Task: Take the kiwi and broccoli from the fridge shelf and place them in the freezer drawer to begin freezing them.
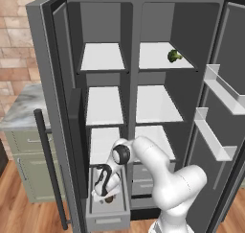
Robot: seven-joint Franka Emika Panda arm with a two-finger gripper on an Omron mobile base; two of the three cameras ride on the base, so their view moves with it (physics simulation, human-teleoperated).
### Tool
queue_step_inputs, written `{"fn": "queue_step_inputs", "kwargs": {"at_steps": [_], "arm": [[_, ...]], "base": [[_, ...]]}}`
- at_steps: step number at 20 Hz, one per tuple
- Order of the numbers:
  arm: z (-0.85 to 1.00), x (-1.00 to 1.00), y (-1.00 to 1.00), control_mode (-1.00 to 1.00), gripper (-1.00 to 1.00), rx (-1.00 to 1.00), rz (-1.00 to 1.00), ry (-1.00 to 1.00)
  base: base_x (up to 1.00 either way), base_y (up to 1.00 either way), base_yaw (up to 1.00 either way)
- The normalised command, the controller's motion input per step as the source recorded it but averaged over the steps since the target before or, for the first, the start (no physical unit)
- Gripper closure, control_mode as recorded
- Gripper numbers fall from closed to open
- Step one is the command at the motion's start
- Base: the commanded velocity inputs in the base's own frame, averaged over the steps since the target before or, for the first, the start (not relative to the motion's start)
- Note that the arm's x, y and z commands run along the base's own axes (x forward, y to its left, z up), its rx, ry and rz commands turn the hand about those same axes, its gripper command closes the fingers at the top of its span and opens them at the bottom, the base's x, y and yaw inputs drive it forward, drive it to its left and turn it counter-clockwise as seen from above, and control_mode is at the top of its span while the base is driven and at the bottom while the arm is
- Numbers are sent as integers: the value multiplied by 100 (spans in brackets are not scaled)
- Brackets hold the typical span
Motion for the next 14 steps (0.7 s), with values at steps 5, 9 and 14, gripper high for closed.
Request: {"fn": "queue_step_inputs", "kwargs": {"at_steps": [5,9,14], "arm": [[33,-50,-3,-100,-100,2,0,-9],[72,-40,-2,-100,-100,0,-1,-9],[23,-57,-8,-100,-100,1,-1,-10]], "base": [[0,0,0],[0,0,0],[0,0,0]]}}
